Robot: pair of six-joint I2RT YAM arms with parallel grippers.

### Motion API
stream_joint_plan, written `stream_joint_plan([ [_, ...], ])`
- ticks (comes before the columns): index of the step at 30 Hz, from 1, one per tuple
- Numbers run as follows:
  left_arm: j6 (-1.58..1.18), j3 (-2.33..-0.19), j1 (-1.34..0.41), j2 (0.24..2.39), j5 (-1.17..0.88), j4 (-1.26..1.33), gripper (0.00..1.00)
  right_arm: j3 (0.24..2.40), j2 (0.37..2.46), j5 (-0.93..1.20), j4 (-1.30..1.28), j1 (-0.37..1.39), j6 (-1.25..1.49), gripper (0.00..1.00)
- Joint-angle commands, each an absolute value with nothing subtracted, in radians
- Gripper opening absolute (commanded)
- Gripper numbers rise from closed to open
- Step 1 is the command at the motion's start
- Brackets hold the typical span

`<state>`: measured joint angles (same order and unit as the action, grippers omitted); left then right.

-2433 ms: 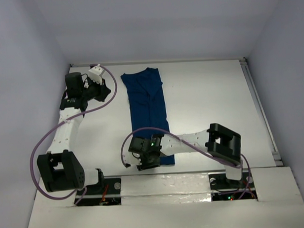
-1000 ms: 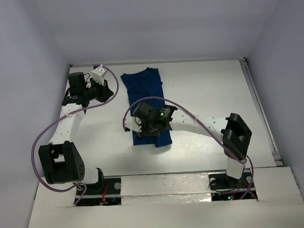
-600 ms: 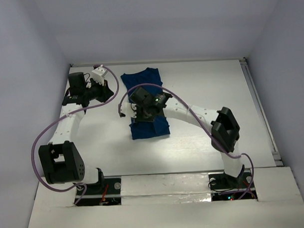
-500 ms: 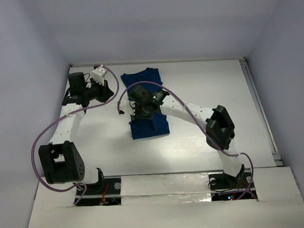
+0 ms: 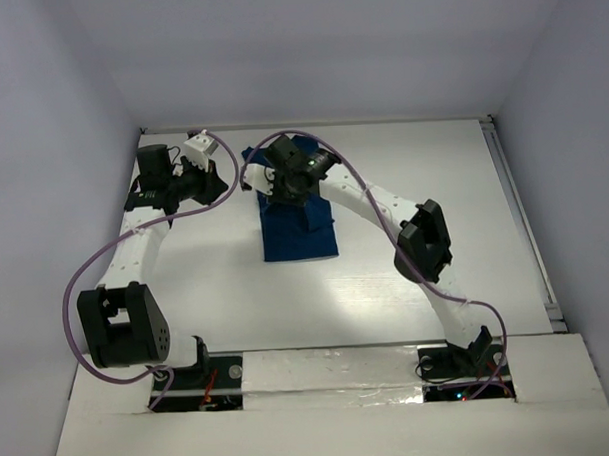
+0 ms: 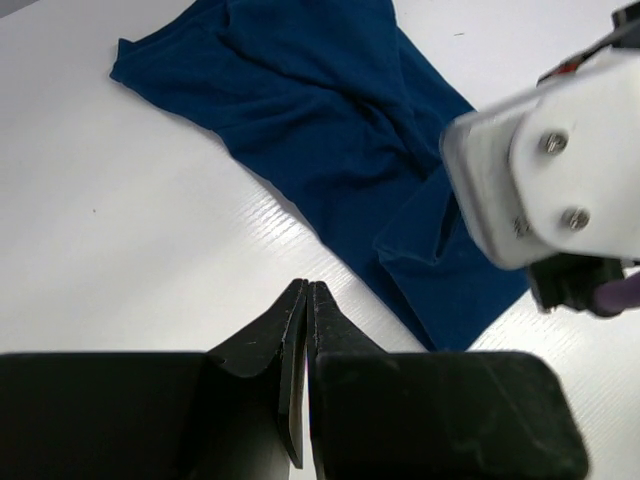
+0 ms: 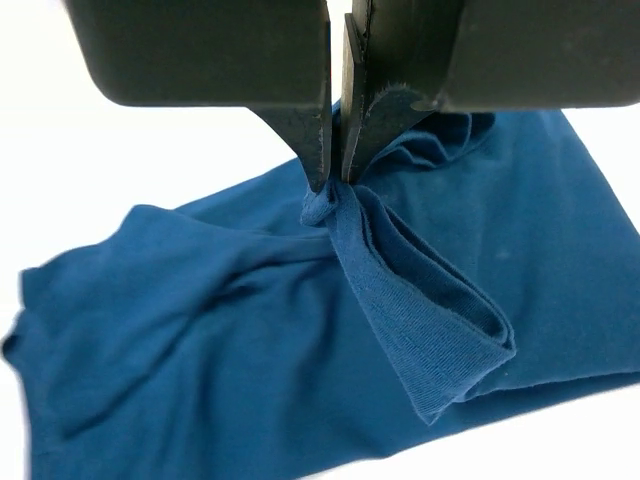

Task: Fold and stack the t-shirts
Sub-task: Fold the folded rectangular tshirt in 1/3 of the way

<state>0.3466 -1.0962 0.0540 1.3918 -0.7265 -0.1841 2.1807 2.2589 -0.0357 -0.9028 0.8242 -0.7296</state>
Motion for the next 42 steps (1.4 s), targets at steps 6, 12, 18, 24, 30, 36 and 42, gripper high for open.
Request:
stream_joint_plan([
  [6,0.356,-1.121,0.058,1.359,-0.761,-0.172,0.00,2.322,2.310,-0.029,-0.937,0.815,-0.776,0.00],
  [12,0.354,-1.115,0.058,1.345,-0.764,-0.172,0.00,2.361,2.361,-0.025,-0.946,0.815,-0.772,0.00],
  [18,0.356,-1.111,0.058,1.339,-0.770,-0.173,0.00,2.344,2.373,-0.052,-0.895,0.815,-0.750,0.15],
  [24,0.356,-1.109,0.058,1.350,-0.776,-0.172,0.00,2.338,2.381,-0.113,-0.804,0.815,-0.683,0.21],
  [30,0.357,-1.104,0.058,1.350,-0.776,-0.172,0.00,2.267,2.330,-0.124,-0.703,0.815,-0.644,0.39],
  [36,0.357,-1.098,0.058,1.344,-0.779,-0.170,0.00,2.303,2.356,-0.172,-0.710,0.815,-0.617,0.48],
  [42,0.365,-1.100,0.058,1.338,-0.775,-0.183,0.00,2.139,2.237,-0.150,-0.747,0.815,-0.582,0.45],
])
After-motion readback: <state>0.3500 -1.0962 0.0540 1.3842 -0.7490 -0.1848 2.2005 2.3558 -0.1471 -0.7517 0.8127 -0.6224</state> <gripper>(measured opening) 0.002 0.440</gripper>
